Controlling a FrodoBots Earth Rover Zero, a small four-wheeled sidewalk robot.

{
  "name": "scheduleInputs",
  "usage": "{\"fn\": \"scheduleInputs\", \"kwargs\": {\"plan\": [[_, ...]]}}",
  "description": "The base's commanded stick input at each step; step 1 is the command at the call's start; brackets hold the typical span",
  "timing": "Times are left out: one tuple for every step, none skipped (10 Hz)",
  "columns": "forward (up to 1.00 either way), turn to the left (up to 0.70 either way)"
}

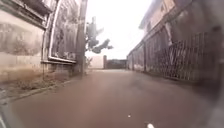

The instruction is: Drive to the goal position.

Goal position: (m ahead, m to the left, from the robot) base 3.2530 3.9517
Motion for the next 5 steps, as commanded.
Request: {"fn": "scheduleInputs", "kwargs": {"plan": [[0.45, 0.0], [0.45, 0.0], [0.45, 0.0], [0.45, 0.0], [0.45, 0.0]]}}
